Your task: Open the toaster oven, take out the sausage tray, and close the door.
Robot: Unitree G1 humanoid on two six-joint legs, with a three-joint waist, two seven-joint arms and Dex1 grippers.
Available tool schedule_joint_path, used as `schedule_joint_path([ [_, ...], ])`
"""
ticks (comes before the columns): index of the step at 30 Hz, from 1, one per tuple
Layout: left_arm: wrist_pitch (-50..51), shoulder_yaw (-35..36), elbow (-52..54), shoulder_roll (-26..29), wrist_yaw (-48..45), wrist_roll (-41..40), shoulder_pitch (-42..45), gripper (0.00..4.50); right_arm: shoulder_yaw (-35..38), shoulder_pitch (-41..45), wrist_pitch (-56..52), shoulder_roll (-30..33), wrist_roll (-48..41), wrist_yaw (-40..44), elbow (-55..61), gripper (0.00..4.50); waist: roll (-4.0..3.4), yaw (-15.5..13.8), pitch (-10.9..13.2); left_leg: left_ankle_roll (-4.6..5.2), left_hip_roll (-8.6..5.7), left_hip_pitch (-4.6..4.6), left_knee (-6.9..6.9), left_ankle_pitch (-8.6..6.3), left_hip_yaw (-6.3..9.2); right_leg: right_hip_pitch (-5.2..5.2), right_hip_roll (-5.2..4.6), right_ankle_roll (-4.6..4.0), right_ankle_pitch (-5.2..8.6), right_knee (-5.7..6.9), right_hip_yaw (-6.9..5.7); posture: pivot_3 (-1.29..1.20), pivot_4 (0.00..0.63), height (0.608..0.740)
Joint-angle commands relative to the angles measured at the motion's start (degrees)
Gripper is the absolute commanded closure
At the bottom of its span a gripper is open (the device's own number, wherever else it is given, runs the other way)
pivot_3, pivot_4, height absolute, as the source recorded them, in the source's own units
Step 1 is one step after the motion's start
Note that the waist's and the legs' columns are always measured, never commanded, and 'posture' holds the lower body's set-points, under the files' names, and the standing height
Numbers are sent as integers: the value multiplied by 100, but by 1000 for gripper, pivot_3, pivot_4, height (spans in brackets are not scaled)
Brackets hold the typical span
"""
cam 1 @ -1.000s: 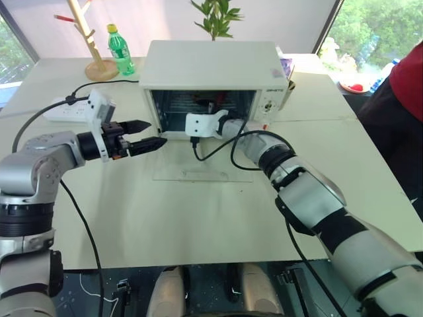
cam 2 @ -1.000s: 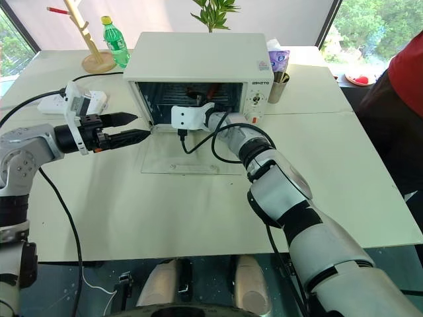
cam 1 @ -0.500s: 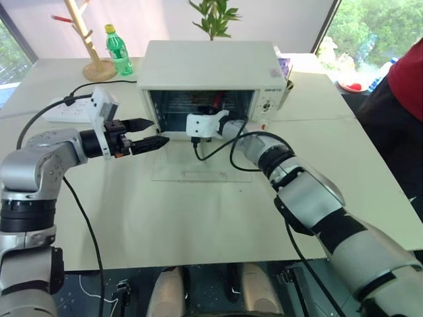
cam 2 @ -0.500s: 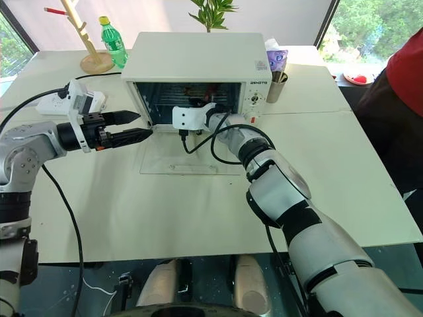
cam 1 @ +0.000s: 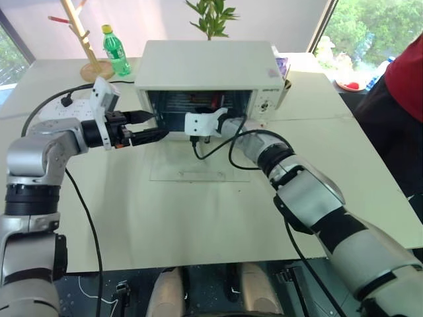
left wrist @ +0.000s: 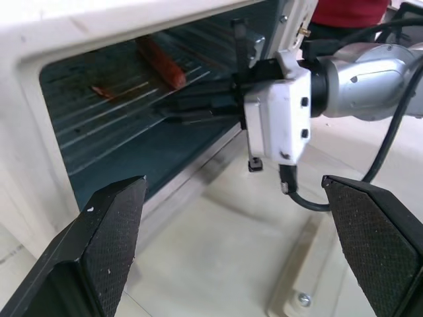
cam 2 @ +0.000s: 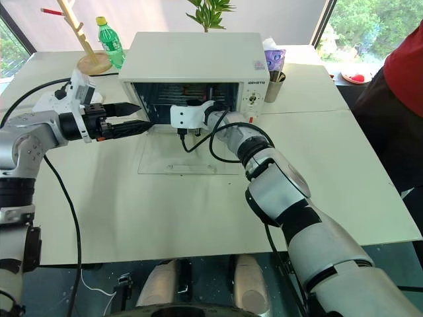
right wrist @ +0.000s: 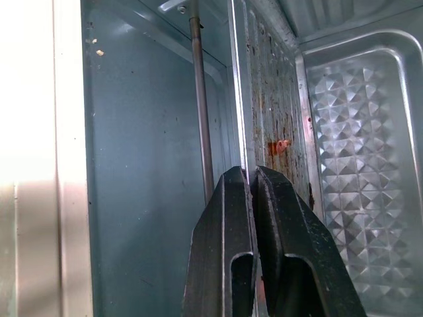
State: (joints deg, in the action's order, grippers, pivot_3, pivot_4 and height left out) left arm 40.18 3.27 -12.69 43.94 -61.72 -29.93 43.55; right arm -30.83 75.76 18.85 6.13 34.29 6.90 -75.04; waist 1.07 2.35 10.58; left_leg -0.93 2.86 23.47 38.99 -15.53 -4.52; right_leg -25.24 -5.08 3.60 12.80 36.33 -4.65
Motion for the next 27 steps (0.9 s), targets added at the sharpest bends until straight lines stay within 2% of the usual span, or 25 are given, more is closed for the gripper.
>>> schedule_joint_path([
  [1, -328, -51, -369, -21, -181, 205, 372, 0, 72, -22, 204, 71, -27, 33, 324, 4423, 0, 3, 0, 0, 0, 0, 0, 0, 0, 0, 0, 0, 0, 0, 0, 0, 150, 722],
  [14, -933, -222, -1410, -215, -605, 726, 936, 0, 201, -574, 253, 360, -118, 648, 1878, 4423, 0, 17, 0, 0, 2, 1, -3, 0, -4, -7, 3, 1, 0, 2, 0, 0, 150, 722],
  [18, -1064, -230, -1639, -258, -693, 852, 1050, 0, 240, -943, 91, 533, -126, 911, 2730, 4423, 0, 16, 0, 1, 2, 1, -1, 0, -3, -7, 3, 1, 0, 7, 0, 0, 150, 722],
  [27, -1223, -252, -1939, -349, -867, 1046, 1218, 0, 443, -2347, -523, 1141, -105, 1601, 5185, 4423, 1, -10, 0, 7, 2, 3, 1, -3, -2, -8, 3, 1, 0, 8, 0, 0, 150, 722],
])
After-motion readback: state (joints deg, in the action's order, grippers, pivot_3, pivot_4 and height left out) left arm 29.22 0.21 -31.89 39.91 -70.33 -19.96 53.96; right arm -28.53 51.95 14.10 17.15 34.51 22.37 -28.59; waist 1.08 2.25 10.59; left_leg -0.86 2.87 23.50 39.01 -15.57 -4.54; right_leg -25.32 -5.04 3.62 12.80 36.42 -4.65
